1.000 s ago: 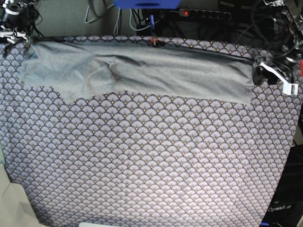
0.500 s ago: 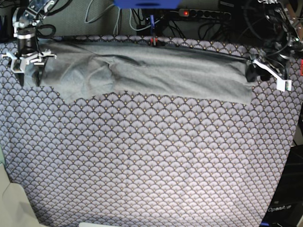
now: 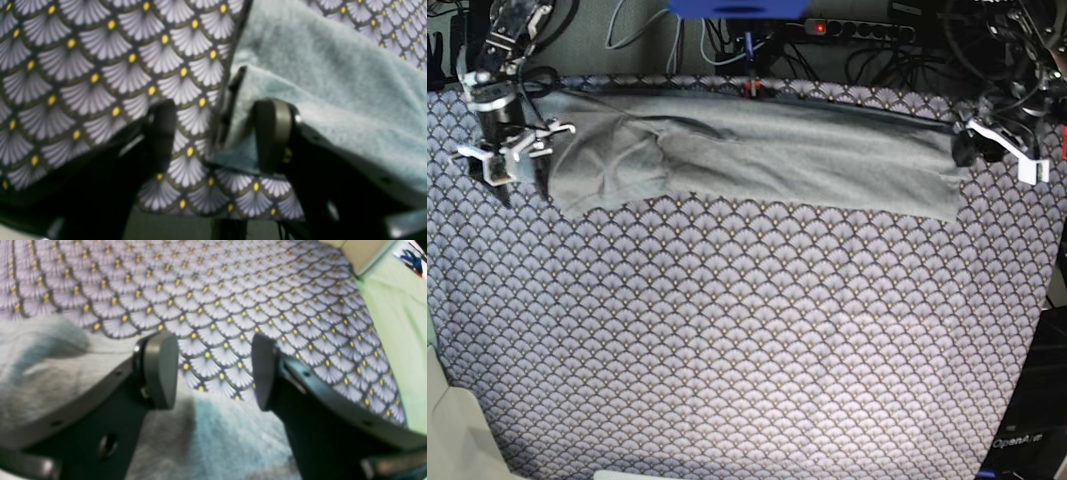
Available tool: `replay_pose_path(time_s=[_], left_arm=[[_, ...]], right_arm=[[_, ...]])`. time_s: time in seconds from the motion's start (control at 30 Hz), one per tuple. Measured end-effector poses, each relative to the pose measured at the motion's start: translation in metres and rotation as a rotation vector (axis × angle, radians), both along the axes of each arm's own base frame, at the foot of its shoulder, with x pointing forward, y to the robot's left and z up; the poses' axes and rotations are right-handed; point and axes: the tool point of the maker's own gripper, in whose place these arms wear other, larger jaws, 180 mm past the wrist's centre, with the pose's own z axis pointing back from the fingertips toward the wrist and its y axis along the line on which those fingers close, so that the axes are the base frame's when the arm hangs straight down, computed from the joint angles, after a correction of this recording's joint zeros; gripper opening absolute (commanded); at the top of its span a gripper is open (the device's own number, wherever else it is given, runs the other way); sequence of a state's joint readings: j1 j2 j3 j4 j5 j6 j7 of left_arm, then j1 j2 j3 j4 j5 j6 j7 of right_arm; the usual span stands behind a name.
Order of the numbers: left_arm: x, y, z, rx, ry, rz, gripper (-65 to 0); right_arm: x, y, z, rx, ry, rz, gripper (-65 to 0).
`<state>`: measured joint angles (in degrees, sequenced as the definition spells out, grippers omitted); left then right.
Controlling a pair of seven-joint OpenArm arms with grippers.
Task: Fold the T-shirt properly
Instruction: 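Lower the right gripper onto the folded shirt end and close it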
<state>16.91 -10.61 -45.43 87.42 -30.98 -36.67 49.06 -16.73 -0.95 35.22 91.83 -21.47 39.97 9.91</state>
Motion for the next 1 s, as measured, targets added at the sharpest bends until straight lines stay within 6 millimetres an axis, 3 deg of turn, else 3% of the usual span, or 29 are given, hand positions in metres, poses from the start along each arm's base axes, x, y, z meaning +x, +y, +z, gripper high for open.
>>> replay_pose_path(time_s=[0.07, 0.13, 0.3, 0.53, 0.73, 0.93, 1.0], left_arm=[[0.0, 0.0, 0.0, 0.0, -0.001, 0.0, -28.3], [0.0, 0.0, 0.0, 0.0, 0.001, -0.001, -28.3], [0.001, 0.002, 0.001, 0.007, -0.001, -0.003, -28.3], [0.0, 0.004, 0.002, 0.008, -0.002, 0.002, -28.3], [0.0, 0.003, 0.001, 0.005, -0.002, 0.002, -28.3], [0.0, 0.003, 0.002, 0.005, -0.002, 0.003, -28.3], [0.0, 0.003, 0.002, 0.005, -0.003, 0.003, -28.3]], right_arm=[[0.001, 0.019, -0.009, -0.001, 0.06, 0.051, -28.8], [0.0, 0.025, -0.02, -0.025, 0.128, 0.088, -28.8], [0.011, 0.028, -0.026, -0.101, 0.208, 0.161, -28.8], [0.043, 0.022, -0.013, -0.186, 0.221, 0.19, -28.8], [0.05, 0.022, -0.022, -0.225, 0.294, 0.206, -28.8], [0.041, 0.026, -0.05, -0.166, 0.365, 0.196, -29.0], [0.041, 0.026, -0.052, -0.155, 0.361, 0.194, -29.0]])
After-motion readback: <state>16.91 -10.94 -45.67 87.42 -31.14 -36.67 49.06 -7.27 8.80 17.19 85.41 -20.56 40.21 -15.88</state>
